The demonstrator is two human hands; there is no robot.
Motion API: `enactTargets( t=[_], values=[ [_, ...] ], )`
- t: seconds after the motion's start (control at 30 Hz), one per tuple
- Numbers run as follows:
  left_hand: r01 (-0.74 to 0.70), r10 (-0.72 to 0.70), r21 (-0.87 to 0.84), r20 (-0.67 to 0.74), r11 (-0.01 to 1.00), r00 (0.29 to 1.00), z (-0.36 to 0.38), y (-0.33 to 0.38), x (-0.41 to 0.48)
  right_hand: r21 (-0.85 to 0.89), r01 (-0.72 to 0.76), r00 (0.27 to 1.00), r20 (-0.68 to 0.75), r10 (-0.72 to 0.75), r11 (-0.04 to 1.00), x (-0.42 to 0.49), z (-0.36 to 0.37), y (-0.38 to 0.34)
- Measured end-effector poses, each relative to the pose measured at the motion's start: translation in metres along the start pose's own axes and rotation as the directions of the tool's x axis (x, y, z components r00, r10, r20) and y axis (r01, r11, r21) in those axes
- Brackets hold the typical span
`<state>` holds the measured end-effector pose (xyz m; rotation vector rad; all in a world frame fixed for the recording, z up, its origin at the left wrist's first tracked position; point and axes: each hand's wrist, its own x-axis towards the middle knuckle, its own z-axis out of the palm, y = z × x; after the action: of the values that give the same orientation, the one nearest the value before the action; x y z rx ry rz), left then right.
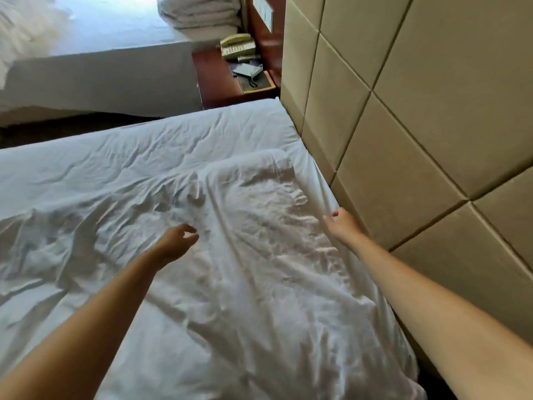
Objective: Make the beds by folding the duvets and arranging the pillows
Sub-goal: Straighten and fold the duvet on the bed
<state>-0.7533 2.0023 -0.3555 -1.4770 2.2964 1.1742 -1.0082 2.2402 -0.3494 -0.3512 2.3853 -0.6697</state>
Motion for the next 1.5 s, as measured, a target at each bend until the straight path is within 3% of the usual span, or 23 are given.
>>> enactTargets(
  t=[0.13, 0.2, 0.3, 0.37, 0.43, 0.53, 0.6, 0.63, 0.7, 0.77, 0.8, 0.87, 0.9, 0.97, 1.0, 1.07, 1.13, 1.23, 1.3, 1.4, 1.43, 1.47, 1.5],
  values=[
    [-0.168, 0.198, 0.212, -0.128, 0.963, 0.972, -0.042, -0.014, 0.143, 0.087, 0.042, 0.988, -0.155, -0.029, 0.995, 0.107, 0.034, -0.052],
    [-0.157, 0.224, 0.291, -0.214, 0.944, 0.951, -0.068, -0.022, 0.222, 0.095, -0.075, 0.989, -0.119, 0.086, 0.993, 0.166, 0.062, -0.059],
    [0.080, 0.082, 0.552, -0.263, 0.830, 0.961, -0.086, -0.050, 0.308, 0.085, -0.294, 0.945, 0.174, 0.276, 0.952, 0.228, 0.138, -0.031],
    [0.141, -0.069, 0.670, -0.133, 0.729, 0.989, -0.066, -0.073, 0.333, 0.064, -0.321, 0.936, 0.172, 0.307, 0.945, 0.232, 0.180, -0.013],
    [0.093, -0.139, 0.662, 0.018, 0.744, 0.990, -0.034, -0.094, 0.343, 0.005, -0.311, 0.950, 0.012, 0.311, 0.950, 0.223, 0.193, -0.012],
    [0.025, -0.064, 0.580, 0.047, 0.814, 0.997, -0.010, -0.103, 0.310, 0.146, -0.281, 0.959, 0.069, 0.274, 0.949, 0.207, 0.190, -0.021],
    [-0.054, 0.062, 0.438, -0.004, 0.897, 0.998, -0.029, -0.083, 0.275, 0.130, -0.242, 0.969, -0.012, 0.246, 0.961, 0.191, 0.164, -0.044],
    [-0.088, 0.127, 0.301, -0.114, 0.950, 0.985, -0.053, -0.072, 0.268, 0.156, -0.212, 0.968, -0.099, 0.229, 0.965, 0.180, 0.140, -0.059],
    [-0.145, 0.186, 0.141, -0.341, 0.979, 0.921, -0.120, -0.069, 0.301, 0.202, -0.087, 0.926, -0.346, 0.154, 0.975, 0.164, 0.075, -0.100],
    [-0.195, 0.229, 0.121, -0.540, 0.973, 0.810, -0.188, -0.063, 0.362, 0.182, 0.090, 0.825, -0.564, 0.029, 0.979, 0.158, 0.006, -0.152],
    [-0.201, 0.260, 0.165, -0.627, 0.966, 0.734, -0.208, -0.036, 0.371, 0.138, 0.157, 0.790, -0.611, -0.040, 0.978, 0.164, -0.019, -0.178],
    [-0.218, 0.310, 0.225, -0.777, 0.950, 0.548, -0.222, 0.041, 0.349, 0.013, 0.155, 0.799, -0.589, -0.118, 0.988, 0.195, -0.046, -0.214],
    [-0.195, 0.370, 0.316, -0.749, 0.928, 0.550, -0.217, 0.074, 0.337, -0.049, 0.101, 0.806, -0.581, -0.111, 0.994, 0.211, -0.049, -0.227],
    [-0.047, 0.327, 0.460, -0.553, 0.887, 0.766, -0.199, 0.111, 0.308, -0.188, -0.087, 0.841, -0.540, -0.029, 0.978, 0.234, -0.040, -0.241],
    [-0.014, 0.281, 0.497, -0.466, 0.867, 0.839, -0.186, 0.108, 0.303, -0.250, -0.155, 0.868, -0.496, 0.011, 0.956, 0.243, -0.029, -0.237],
    [-0.078, 0.294, 0.499, -0.371, 0.863, 0.881, -0.136, 0.083, 0.286, -0.288, -0.178, 0.926, -0.373, 0.061, 0.941, 0.251, 0.005, -0.219],
    [-0.147, 0.272, 0.506, -0.182, 0.850, 0.945, -0.063, 0.046, 0.245, -0.283, -0.117, 0.982, -0.177, 0.068, 0.952, 0.247, 0.048, -0.173],
    [-0.140, 0.087, 0.380, 0.155, 0.914, 0.984, 0.050, -0.037, 0.166, -0.408, -0.142, 0.989, -0.011, 0.150, 0.902, 0.201, 0.095, -0.076],
    [-0.134, 0.083, 0.352, 0.156, 0.926, 0.984, 0.097, -0.087, 0.123, -0.434, -0.088, 0.996, -0.030, 0.083, 0.897, 0.154, 0.108, -0.011],
    [-0.152, 0.121, 0.282, 0.123, 0.947, 0.985, 0.125, -0.108, 0.073, -0.341, -0.071, 0.930, -0.363, -0.062, 0.937, 0.092, 0.115, 0.057],
    [-0.126, 0.074, 0.343, 0.161, 0.931, 0.984, 0.123, -0.098, 0.056, -0.275, -0.135, 0.877, -0.479, -0.014, 0.952, 0.072, 0.111, 0.069],
    [-0.151, 0.086, 0.416, 0.171, 0.897, 0.982, 0.122, -0.089, 0.041, -0.112, -0.261, 0.820, -0.550, 0.159, 0.959, 0.061, 0.110, 0.087],
    [-0.230, 0.163, 0.494, 0.175, 0.838, 0.971, 0.127, -0.083, 0.027, 0.116, -0.415, 0.756, -0.508, 0.413, 0.902, 0.050, 0.110, 0.107]
  ],
)
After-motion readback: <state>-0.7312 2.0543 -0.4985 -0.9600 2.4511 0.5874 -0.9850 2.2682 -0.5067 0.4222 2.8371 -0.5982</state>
